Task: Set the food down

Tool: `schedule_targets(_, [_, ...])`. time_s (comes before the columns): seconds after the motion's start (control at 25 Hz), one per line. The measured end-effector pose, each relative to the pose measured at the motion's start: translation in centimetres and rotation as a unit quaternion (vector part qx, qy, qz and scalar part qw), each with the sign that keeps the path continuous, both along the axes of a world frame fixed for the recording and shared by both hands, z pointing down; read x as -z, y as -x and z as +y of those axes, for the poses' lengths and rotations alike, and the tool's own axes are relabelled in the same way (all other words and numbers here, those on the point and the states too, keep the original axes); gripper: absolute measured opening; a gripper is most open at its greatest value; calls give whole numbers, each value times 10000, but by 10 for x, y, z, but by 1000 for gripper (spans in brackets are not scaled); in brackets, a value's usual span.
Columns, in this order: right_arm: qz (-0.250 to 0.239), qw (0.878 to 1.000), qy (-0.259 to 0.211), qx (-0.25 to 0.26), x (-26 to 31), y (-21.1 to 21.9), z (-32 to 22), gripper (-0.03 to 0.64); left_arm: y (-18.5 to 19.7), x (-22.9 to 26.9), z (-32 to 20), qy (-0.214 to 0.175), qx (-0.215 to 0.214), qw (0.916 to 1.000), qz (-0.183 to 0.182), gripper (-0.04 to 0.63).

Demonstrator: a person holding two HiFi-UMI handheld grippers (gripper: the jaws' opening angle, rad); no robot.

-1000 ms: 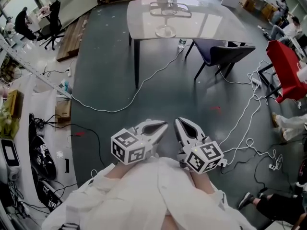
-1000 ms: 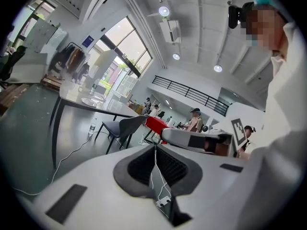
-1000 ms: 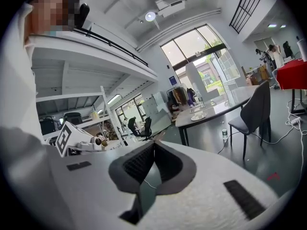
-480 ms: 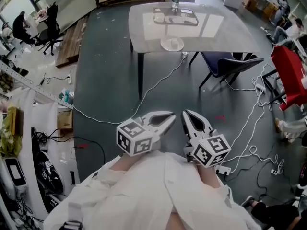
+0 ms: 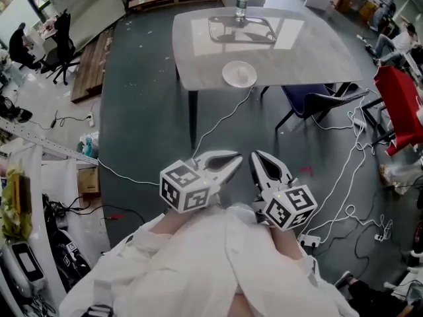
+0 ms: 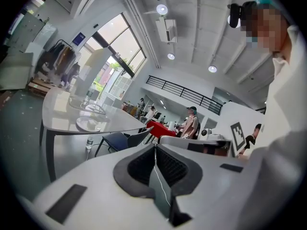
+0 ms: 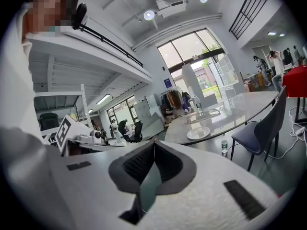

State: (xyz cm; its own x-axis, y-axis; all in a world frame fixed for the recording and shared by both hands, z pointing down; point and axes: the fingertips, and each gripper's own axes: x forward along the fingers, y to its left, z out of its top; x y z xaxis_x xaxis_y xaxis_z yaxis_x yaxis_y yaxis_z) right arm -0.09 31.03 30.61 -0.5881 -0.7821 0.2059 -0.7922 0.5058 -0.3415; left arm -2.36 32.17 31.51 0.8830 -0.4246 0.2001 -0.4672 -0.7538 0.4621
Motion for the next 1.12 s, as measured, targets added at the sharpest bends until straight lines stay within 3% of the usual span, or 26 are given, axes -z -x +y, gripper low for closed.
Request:
schedule_targets(0.56, [-41, 9989, 472, -11, -30, -4, -47, 3, -4, -36, -41, 552, -103, 9983, -123, 21])
schedule_targets(0.88, [-30, 9982, 545, 234, -36, 3, -109, 3, -8, -52, -93, 695, -158, 9972, -216, 21])
schedule_targets(1.12, [-23, 9976, 635, 273, -37, -14, -173, 3, -10, -51, -163, 729, 84, 9970, -238, 21])
